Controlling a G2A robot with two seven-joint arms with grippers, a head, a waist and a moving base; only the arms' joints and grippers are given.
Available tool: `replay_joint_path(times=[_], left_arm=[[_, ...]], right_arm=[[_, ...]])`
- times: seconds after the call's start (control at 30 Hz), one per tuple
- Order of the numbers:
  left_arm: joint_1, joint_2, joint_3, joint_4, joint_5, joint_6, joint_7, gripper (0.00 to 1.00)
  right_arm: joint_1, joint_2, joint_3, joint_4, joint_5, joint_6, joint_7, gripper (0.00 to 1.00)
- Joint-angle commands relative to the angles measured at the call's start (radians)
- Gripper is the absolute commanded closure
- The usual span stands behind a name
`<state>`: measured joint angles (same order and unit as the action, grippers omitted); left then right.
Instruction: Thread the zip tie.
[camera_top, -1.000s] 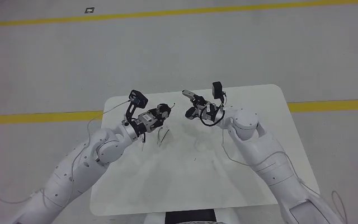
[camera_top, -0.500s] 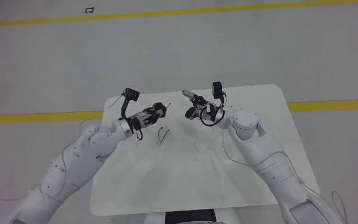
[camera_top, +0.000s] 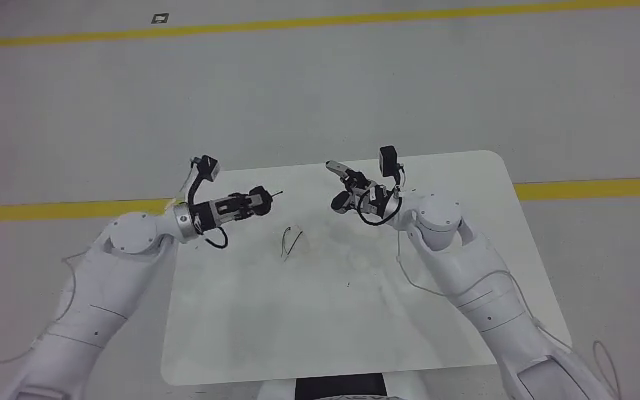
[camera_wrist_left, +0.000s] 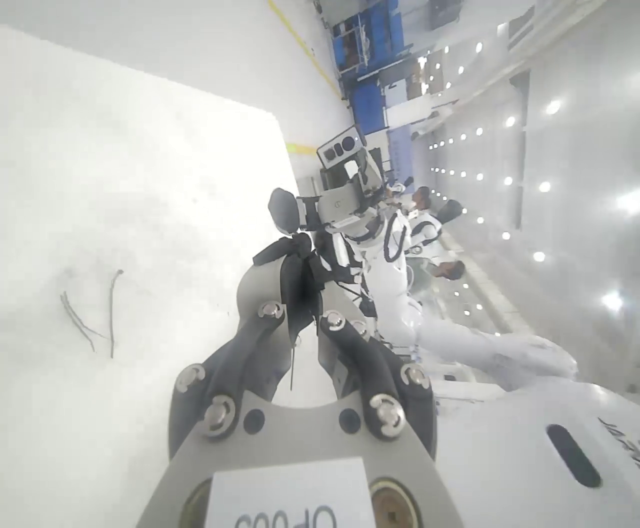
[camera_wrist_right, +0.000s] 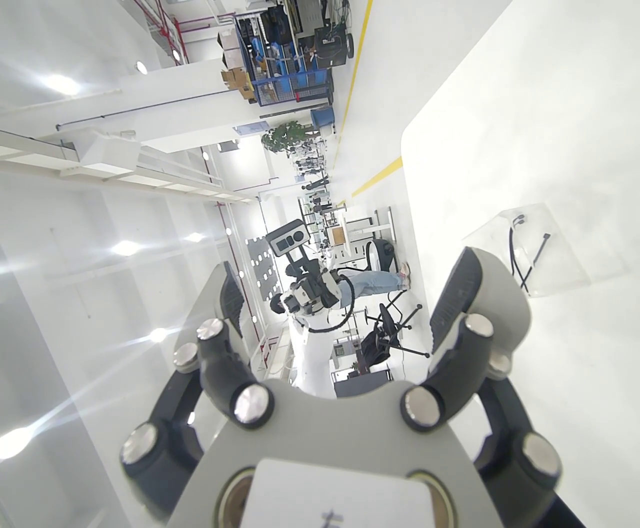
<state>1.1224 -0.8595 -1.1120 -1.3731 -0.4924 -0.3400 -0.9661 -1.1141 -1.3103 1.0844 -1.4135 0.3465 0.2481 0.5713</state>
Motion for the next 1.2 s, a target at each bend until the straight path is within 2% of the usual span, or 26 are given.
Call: replay_joint_path(times=[0.0,0.03,0.17,0.47,0.53,0.6,0.67,0.7,0.83,0.93,1.1,1.17], left_arm=[[0.007,-0.025,-0.027,0.039,-0.045,0.0,-0.091,1.0],[0.01,-0.04,-0.046,0.067,-0.069,0.0,-0.139,1.0],[0.015,-0.093,-0.102,0.151,-0.115,0.0,-0.237,1.0],[0.015,-0.093,-0.102,0.151,-0.115,0.0,-0.237,1.0],[0.021,-0.094,-0.098,0.153,-0.13,0.02,-0.223,1.0],[0.017,-0.094,-0.099,0.186,-0.15,0.04,-0.244,1.0],[0.009,-0.096,-0.096,0.222,-0.21,0.057,-0.293,1.0],[0.0,-0.098,-0.093,0.257,-0.242,0.07,-0.325,1.0],[-0.033,-0.112,-0.062,0.341,-0.329,0.074,-0.424,1.0],[-0.046,-0.119,-0.017,0.35,-0.385,0.078,-0.424,1.0],[-0.058,-0.114,0.038,0.35,-0.446,0.073,-0.424,1.0],[-0.075,-0.106,0.047,0.371,-0.407,0.041,-0.424,1.0]], right_arm=[[0.0,0.0,0.0,0.0,0.0,0.0,0.0,0.0],[0.0,0.0,0.0,0.0,0.0,0.0,0.0,0.0],[0.0,0.0,0.0,0.0,0.0,0.0,0.0,0.0],[0.0,0.0,0.0,0.0,0.0,0.0,0.0,0.0],[0.0,0.0,0.0,0.0,0.0,0.0,0.0,0.0],[-0.004,0.0,-0.003,-0.007,0.0,-0.015,0.007,0.0],[-0.01,0.003,-0.015,-0.009,-0.013,-0.069,0.079,0.0],[-0.006,0.004,-0.026,-0.01,-0.033,-0.097,0.119,0.0],[0.03,0.0,-0.069,0.005,-0.064,-0.144,0.193,0.0],[0.077,-0.012,-0.117,0.042,-0.074,-0.174,0.223,0.0],[0.158,-0.04,-0.188,0.142,-0.039,-0.217,0.257,0.0],[0.182,-0.048,-0.203,0.177,-0.037,-0.233,0.25,0.0]])
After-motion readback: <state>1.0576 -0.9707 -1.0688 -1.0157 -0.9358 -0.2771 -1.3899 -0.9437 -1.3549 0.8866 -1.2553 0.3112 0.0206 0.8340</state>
